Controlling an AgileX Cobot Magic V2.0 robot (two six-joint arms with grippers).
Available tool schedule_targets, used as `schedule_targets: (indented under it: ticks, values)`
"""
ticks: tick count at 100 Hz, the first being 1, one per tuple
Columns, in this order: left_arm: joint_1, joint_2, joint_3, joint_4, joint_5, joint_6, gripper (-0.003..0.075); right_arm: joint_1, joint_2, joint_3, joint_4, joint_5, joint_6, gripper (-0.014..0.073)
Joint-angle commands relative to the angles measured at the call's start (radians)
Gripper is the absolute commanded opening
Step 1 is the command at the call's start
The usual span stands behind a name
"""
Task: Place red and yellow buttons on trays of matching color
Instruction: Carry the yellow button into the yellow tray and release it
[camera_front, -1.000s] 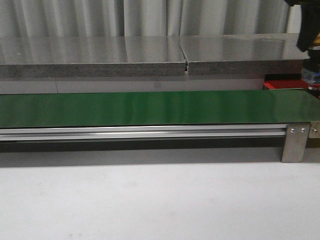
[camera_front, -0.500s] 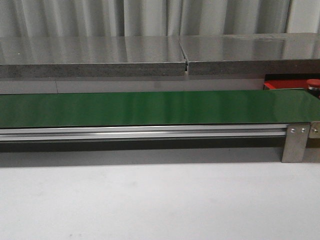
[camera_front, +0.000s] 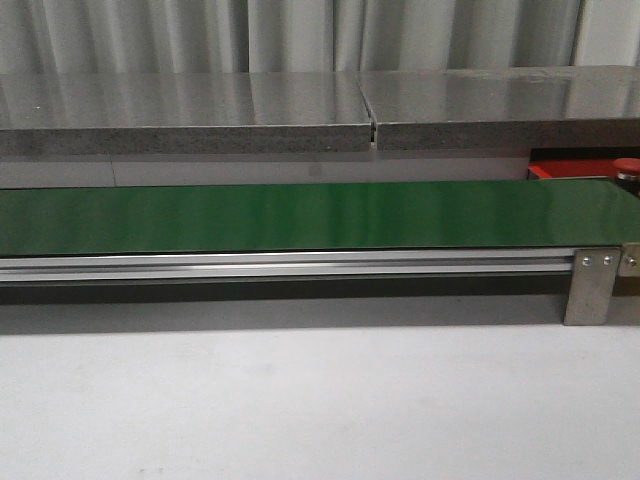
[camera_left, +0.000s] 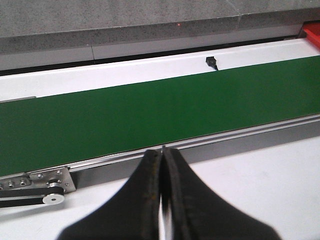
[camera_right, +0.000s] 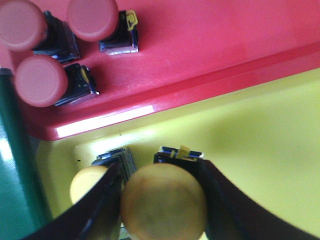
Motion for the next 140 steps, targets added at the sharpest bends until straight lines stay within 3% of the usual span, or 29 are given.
schedule_targets:
  ticks: [1,56,63,78,84,131,140]
  values:
    - [-0.008,0.005,-0.024,-0.018,-0.065,-0.009,-0.0019,-0.007,-0.019,-0.024,0.013,-0.04,-0.002,0.0159]
    - [-0.008,0.005,-0.024,-0.018,-0.065,-0.009,-0.0019,-0.007,0.114,-0.023,0.027,-0.044,-0.002,0.017]
    - [-0.008,0.005,-0.024,-0.018,-0.065,-0.009,-0.0019,-0.007,0.114,-0.023,0.029,-0.039,-0.002,0.0226]
    - [-0.008,0.005,-0.024,-0.018,-0.065,-0.009,-0.0019,-0.007,0.114,-0.023,0.029,-0.038,-0.002,0.0465]
    - [-0.008,0.005,-0.024,-0.018,-0.065,-0.009,-0.0019,-0.007,0.113,-0.023,0.029,-0.039,-0.002,0.0504]
    - [-0.008,0.005,-0.024,-0.018,-0.065,-0.009,-0.0019,0.024,-0.046,-0.023,0.023,-0.04,-0.015,0.0505]
    - [-0.008,0.005,-0.024,-0.018,-0.065,-0.009,-0.0019,0.058,-0.087,-0.023,0.006,-0.035,-0.015,0.0463]
